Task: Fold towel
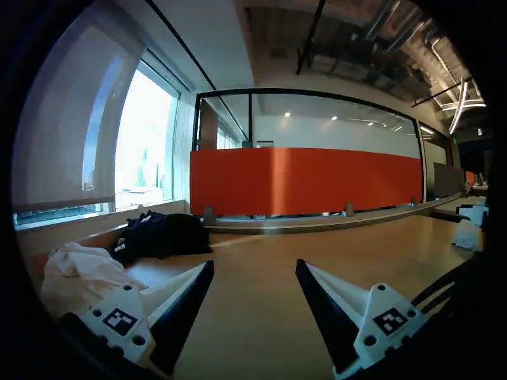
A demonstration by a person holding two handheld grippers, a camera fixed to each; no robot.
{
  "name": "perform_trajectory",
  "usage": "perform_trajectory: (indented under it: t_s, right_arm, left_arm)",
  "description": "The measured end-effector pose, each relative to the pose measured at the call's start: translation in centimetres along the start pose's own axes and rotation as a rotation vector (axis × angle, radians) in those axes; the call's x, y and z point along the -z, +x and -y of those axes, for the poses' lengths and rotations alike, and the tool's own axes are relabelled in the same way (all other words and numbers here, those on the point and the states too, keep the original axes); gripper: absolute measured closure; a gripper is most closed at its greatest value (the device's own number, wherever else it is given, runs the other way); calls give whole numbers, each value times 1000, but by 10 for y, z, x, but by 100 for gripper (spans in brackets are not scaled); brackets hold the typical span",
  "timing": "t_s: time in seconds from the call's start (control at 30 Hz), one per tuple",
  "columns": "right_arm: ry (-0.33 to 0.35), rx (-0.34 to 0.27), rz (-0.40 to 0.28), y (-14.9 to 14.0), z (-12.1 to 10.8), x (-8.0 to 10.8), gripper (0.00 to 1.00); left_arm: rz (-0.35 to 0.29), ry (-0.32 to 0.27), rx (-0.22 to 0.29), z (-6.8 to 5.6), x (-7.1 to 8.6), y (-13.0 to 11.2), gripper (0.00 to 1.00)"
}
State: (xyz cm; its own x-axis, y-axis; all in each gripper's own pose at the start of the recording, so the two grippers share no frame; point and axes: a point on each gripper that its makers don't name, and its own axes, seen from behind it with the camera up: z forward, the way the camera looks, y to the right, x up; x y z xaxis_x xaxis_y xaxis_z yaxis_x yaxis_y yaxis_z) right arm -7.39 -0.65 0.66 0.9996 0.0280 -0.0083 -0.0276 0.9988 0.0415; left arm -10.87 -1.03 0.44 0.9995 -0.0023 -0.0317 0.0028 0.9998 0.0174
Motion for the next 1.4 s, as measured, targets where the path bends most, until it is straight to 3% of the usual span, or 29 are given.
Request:
perform_trajectory:
  t_s: [1.4]
  right_arm:
    - [-20, 35, -8, -4, -3, 5, 0]
  left_arm:
    - [0, 0, 0, 0, 0, 1, 4]
